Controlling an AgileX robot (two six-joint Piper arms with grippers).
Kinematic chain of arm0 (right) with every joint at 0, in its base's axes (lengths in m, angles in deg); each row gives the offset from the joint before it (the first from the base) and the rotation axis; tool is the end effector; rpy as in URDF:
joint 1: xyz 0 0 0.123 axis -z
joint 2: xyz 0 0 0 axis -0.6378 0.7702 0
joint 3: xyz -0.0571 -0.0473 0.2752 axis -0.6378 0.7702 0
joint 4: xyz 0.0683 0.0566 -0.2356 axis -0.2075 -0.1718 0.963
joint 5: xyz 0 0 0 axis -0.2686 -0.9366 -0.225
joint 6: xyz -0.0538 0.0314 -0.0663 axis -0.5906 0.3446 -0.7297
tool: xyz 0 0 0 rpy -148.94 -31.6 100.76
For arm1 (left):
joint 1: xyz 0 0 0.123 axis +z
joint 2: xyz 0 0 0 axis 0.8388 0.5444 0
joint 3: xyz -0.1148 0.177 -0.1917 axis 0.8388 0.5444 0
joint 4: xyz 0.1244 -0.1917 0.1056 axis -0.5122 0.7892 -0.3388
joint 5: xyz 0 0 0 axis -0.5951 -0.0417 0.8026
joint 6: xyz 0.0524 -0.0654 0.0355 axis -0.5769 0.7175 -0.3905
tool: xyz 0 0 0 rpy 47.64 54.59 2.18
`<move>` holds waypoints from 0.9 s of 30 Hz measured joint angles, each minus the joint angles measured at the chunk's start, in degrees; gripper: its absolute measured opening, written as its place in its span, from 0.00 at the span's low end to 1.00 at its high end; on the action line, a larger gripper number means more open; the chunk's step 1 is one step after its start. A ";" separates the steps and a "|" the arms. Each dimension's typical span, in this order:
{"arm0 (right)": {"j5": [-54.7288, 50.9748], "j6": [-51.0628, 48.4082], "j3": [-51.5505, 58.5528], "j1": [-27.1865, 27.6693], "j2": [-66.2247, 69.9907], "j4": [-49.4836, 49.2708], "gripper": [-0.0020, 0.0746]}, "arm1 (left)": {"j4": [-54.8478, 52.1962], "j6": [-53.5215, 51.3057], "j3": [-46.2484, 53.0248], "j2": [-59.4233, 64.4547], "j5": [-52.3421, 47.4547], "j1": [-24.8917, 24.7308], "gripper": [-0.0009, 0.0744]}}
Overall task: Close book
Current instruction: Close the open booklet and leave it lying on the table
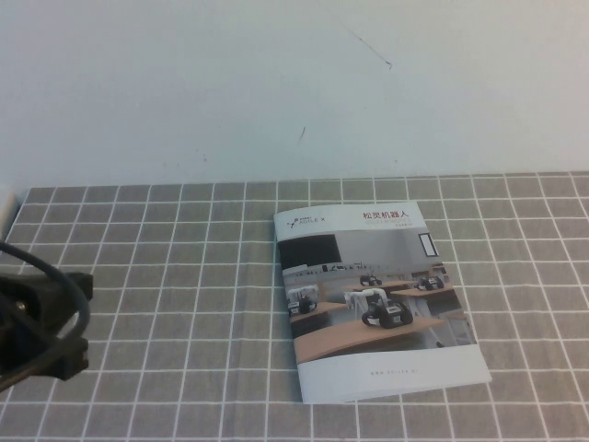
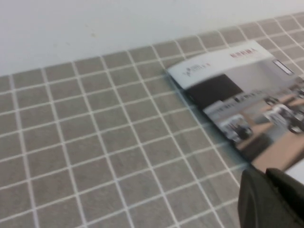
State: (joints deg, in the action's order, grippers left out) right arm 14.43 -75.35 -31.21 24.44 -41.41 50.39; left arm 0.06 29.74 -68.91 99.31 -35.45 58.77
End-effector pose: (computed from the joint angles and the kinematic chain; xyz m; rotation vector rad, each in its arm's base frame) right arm 0.0812 0.0281 0.2394 -0.5397 2.1581 0.1099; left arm 0.1704 -0.0327 0.3003 0.2995 1.9910 -0.3772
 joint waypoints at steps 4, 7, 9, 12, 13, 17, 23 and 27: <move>0.00 0.00 0.00 0.00 0.00 0.00 0.02 | -0.21 -0.27 0.11 -0.15 -3.41 -0.25 0.01; 0.00 0.00 0.00 0.00 0.00 -0.23 0.02 | -0.81 -0.81 1.94 -3.18 0.78 -1.11 0.01; 0.00 0.00 0.00 0.00 0.00 -0.55 0.02 | -0.91 -1.56 4.42 -7.34 5.42 -2.03 0.01; -0.14 0.00 0.00 0.00 0.00 -0.84 0.02 | -0.91 -4.64 9.06 -15.32 13.07 -3.23 0.01; -0.13 0.00 0.00 0.00 0.00 -0.88 0.02 | -0.76 -5.89 10.93 -18.64 14.91 -3.48 0.01; -0.13 0.00 0.00 0.00 0.00 -1.37 0.02 | -0.69 -8.37 18.57 -30.01 17.53 -3.62 0.01; -0.13 0.00 0.00 0.00 0.00 -1.51 0.02 | -0.69 -10.06 29.59 -39.96 17.56 -3.62 0.01; -0.13 0.00 0.00 0.00 -0.07 -1.55 0.02 | -0.23 -10.80 33.32 -41.60 18.33 -3.62 0.01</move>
State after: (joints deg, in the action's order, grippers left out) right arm 14.29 -75.35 -31.21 24.44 -41.49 48.84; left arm -0.17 18.94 -35.59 57.71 -17.12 55.15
